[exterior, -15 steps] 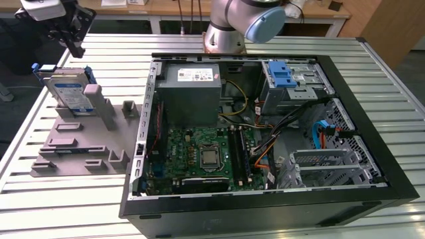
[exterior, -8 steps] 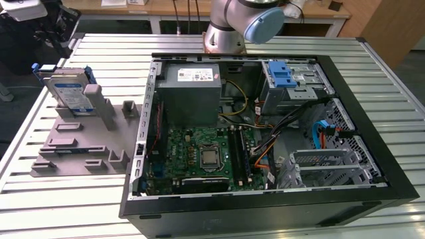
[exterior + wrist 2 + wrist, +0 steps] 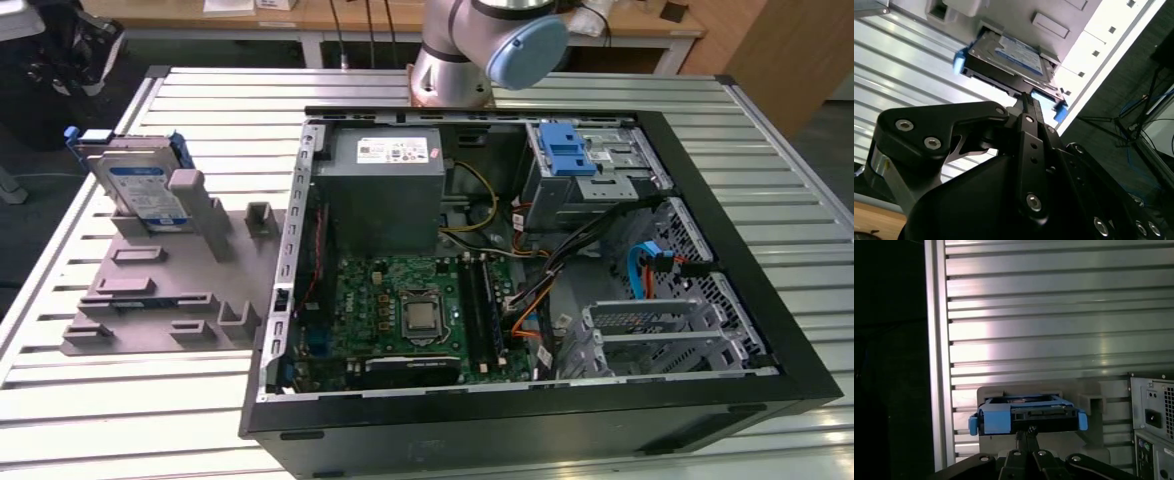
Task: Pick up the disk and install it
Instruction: 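Reach for the disk, then pick up the disk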
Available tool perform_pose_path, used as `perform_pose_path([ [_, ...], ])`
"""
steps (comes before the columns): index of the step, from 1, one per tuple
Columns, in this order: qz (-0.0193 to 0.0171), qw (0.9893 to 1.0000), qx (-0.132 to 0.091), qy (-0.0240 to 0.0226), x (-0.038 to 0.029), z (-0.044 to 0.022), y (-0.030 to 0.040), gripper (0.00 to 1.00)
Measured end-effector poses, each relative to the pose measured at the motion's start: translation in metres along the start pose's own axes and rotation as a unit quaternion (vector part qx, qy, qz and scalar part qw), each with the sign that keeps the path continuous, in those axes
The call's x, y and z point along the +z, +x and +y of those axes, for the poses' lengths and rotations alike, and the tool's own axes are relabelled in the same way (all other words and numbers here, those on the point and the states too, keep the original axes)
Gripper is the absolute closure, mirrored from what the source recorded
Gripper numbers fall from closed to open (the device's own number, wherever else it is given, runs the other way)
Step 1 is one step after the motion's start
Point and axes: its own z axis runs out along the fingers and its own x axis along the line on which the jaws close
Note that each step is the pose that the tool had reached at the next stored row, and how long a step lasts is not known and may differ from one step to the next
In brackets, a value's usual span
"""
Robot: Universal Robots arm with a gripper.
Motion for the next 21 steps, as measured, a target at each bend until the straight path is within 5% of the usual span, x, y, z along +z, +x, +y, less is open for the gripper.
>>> perform_pose_path([
  [3,0.0001,1.0,0.0,0.0,0.0003,-0.0003,0.0064,0.89],
  [17,0.0,1.0,-0.001,0.0,0.0003,-0.0003,0.0066,0.89],
  [21,0.0009,0.9998,-0.019,-0.0002,0.0004,-0.0003,0.0067,0.89],
])
